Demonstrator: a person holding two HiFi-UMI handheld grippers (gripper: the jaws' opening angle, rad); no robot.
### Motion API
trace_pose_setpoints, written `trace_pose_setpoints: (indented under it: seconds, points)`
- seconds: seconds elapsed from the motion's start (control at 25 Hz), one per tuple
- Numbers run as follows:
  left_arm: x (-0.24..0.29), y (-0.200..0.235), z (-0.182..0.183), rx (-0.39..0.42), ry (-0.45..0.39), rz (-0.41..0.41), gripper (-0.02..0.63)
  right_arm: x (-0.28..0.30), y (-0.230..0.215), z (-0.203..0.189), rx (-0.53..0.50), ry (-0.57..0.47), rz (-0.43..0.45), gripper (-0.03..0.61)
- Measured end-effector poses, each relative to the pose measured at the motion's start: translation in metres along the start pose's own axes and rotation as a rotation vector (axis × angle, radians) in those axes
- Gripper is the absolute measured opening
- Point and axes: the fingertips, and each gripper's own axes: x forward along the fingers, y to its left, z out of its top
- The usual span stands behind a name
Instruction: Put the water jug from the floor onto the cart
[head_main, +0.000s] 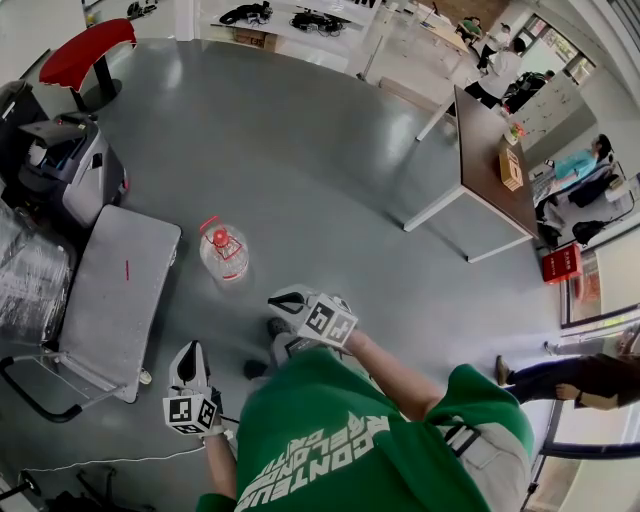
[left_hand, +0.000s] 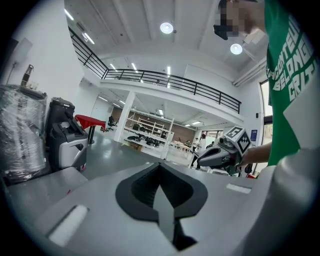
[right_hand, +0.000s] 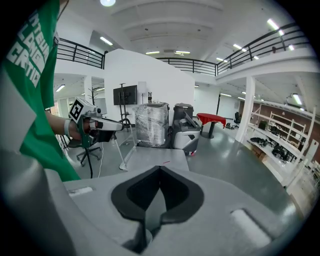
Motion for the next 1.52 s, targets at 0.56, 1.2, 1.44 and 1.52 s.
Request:
trace_pose_setpoints:
  seconds: [0.56,1.2,1.44,1.52]
  points:
    - [0.052,0.037,0.027,-0.001,0.018,0.041,0.012,0.069,-0.061,0.028,0.002,-0.01,0.085,-0.008]
    - [0.102,0.081,0.058,-0.015,0.024,0.161,0.011,0.128,-0.139,0.059,-0.027,-0.032,0.178,-0.008]
    - [0.135,0.057,0.073,0.007,0.016,0.148,0.012,0.126,-0.169,0.051,-0.017,-0.04,0.202,-0.008]
    - [0.151,0.044,0.079,0.013,0.001,0.118,0.012,0.124,-0.189,0.042,-0.018,-0.026,0.181,-0.008]
